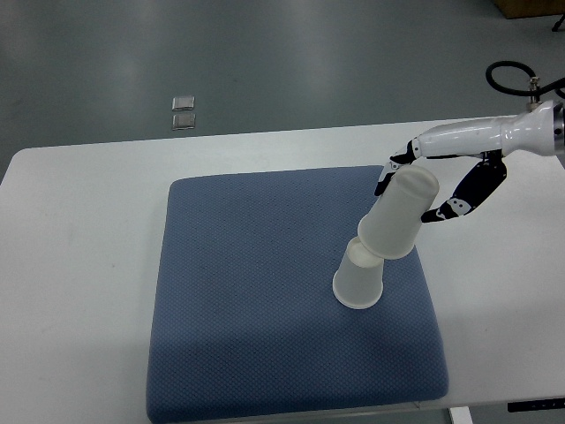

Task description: Stack paper cups

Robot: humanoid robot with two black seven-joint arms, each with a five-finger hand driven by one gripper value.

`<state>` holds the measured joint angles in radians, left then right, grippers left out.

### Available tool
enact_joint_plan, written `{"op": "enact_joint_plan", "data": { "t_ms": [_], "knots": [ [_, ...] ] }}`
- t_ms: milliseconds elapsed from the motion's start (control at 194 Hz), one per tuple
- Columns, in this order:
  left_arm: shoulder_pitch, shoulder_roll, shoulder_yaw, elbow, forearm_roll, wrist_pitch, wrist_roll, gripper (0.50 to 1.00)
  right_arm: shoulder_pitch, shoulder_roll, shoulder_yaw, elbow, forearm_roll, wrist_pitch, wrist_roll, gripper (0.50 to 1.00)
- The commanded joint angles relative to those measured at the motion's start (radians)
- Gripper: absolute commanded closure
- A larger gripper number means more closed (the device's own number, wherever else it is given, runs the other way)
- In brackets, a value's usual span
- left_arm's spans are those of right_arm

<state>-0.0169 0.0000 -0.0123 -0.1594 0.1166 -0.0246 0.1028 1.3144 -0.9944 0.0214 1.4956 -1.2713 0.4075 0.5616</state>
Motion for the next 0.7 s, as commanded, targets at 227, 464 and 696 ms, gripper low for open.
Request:
{"op": "enact_joint_plan", "data": {
  "t_ms": [227, 464, 696],
  "knots": [
    [0.000, 0.000, 0.000, 0.000, 0.000, 0.000, 0.000, 0.500, -0.024, 0.039, 0.002, 0.008, 0.004, -0.010, -0.039, 0.805],
    [0.000, 0.000, 0.000, 0.000, 0.000, 0.000, 0.000, 0.500, -0.029, 0.068, 0.002, -0.015, 0.003, -0.012, -0.046, 0.805],
    [0.000, 0.000, 0.000, 0.000, 0.000, 0.000, 0.000, 0.500, -0.040, 0.095, 0.002, -0.015, 0.003, -0.013, -0.052, 0.805]
  ]
}}
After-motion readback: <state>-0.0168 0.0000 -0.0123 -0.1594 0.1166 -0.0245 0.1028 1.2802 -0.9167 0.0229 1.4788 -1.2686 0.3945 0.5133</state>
